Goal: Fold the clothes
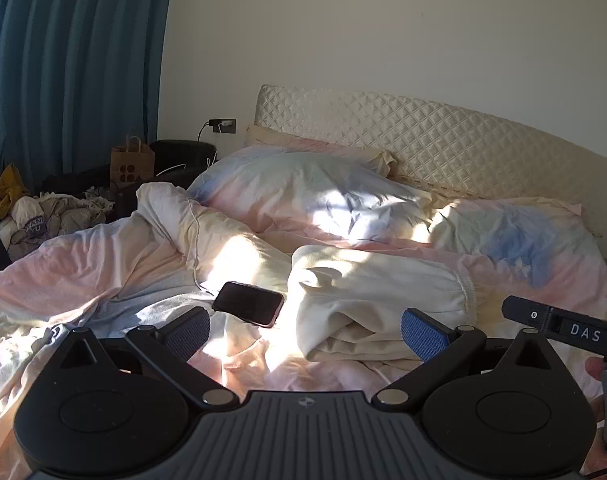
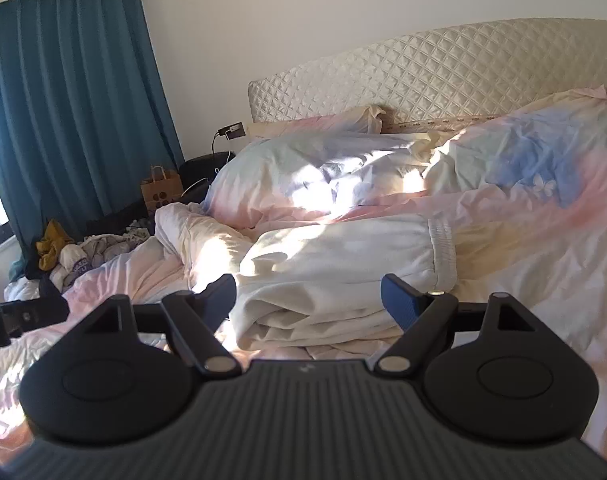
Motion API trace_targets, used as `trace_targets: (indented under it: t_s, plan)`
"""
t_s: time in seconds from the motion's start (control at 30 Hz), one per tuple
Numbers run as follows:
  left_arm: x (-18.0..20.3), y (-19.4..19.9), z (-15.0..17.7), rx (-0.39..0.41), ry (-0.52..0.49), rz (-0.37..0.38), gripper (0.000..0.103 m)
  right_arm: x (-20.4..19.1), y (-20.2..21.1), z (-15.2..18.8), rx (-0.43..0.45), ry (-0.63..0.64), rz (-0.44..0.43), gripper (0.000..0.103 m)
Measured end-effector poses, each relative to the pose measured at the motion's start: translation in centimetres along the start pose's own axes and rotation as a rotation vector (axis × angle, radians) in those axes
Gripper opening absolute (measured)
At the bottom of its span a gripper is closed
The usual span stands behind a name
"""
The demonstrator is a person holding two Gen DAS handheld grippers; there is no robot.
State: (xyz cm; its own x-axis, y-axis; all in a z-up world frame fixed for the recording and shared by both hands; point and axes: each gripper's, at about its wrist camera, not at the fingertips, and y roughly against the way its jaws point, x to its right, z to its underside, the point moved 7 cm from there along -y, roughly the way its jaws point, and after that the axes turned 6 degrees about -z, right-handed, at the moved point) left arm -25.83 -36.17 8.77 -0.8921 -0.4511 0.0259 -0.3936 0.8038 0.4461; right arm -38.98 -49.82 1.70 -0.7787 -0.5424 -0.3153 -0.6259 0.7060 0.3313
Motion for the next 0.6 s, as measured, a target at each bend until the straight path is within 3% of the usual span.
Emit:
trace_targets:
  t_s: [0.3,0.6]
  plan:
    - [-2.5,-0.3,2.3,-0.014,0.028,-0.028,0.103,-2.9,-0.6,2.0,-0.024,0.05,0.03,0.082]
    - [-2.4,-1.4,3.4,-0.04,-0.004,-0.05,0.103,-3.6,-1.1,2.7,-0.035,0.076,0.047,0.082]
